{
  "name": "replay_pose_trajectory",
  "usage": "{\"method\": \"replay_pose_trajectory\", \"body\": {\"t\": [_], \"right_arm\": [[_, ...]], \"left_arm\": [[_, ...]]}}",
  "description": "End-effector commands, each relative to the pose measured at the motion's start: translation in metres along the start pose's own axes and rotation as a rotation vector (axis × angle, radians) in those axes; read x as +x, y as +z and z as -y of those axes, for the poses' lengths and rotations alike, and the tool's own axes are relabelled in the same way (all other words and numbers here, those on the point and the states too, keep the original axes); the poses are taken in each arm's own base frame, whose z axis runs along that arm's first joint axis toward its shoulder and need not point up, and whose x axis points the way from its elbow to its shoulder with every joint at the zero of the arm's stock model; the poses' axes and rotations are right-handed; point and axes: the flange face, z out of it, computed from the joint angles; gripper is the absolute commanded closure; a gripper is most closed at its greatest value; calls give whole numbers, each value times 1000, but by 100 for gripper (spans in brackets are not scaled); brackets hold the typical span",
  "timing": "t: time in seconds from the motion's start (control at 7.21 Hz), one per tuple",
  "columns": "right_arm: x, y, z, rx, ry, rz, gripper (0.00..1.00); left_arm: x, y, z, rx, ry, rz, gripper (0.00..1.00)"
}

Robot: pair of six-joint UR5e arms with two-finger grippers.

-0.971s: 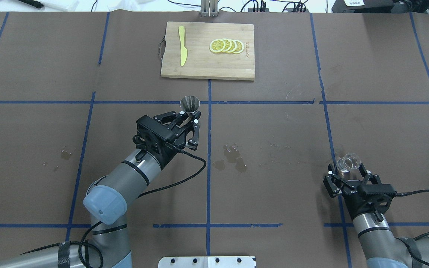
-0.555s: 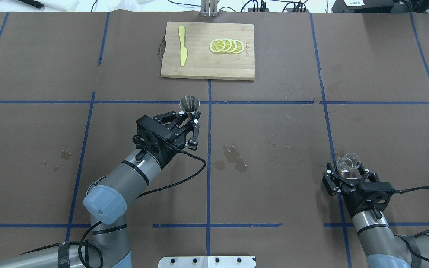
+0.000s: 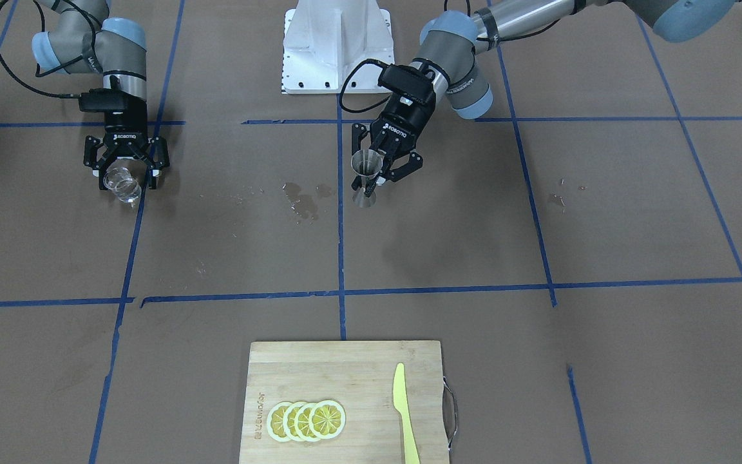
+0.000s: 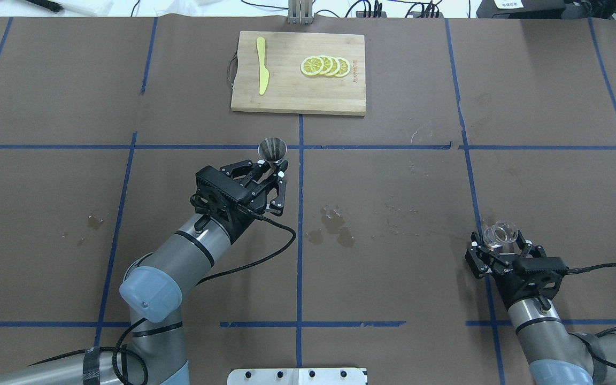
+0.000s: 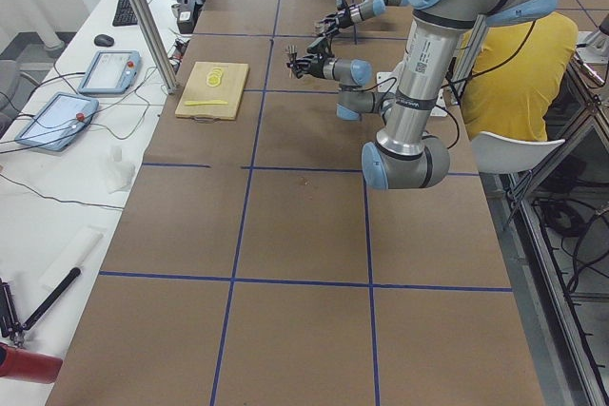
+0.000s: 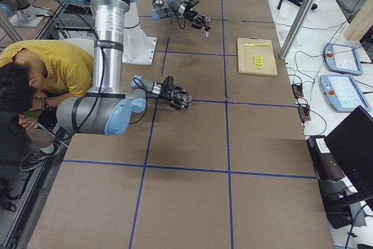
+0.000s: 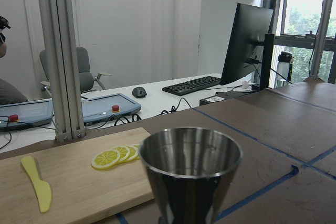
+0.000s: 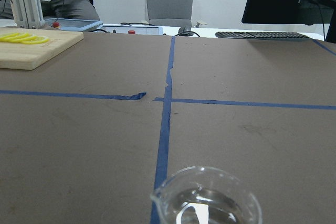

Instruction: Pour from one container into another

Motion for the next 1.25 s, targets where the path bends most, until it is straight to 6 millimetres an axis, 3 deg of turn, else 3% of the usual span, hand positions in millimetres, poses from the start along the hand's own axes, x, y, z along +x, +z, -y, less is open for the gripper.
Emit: {"method": "replay_pose_trajectory", "body": {"t": [0.0, 0.14, 0.56, 1.11], "right_arm": [[-1, 2, 1, -4, 7, -2, 8], [-2, 2, 1, -4, 9, -2, 18], [-2, 2, 4, -9, 30, 10, 33], [1, 2, 4, -8, 6, 8, 91]], "left_arm": [[0, 0, 0, 0, 0, 0, 100], [1, 0, 1, 1, -1, -1, 100], [0, 0, 0, 0, 0, 0, 100], [-1, 0, 1, 2, -1, 1, 100]]}}
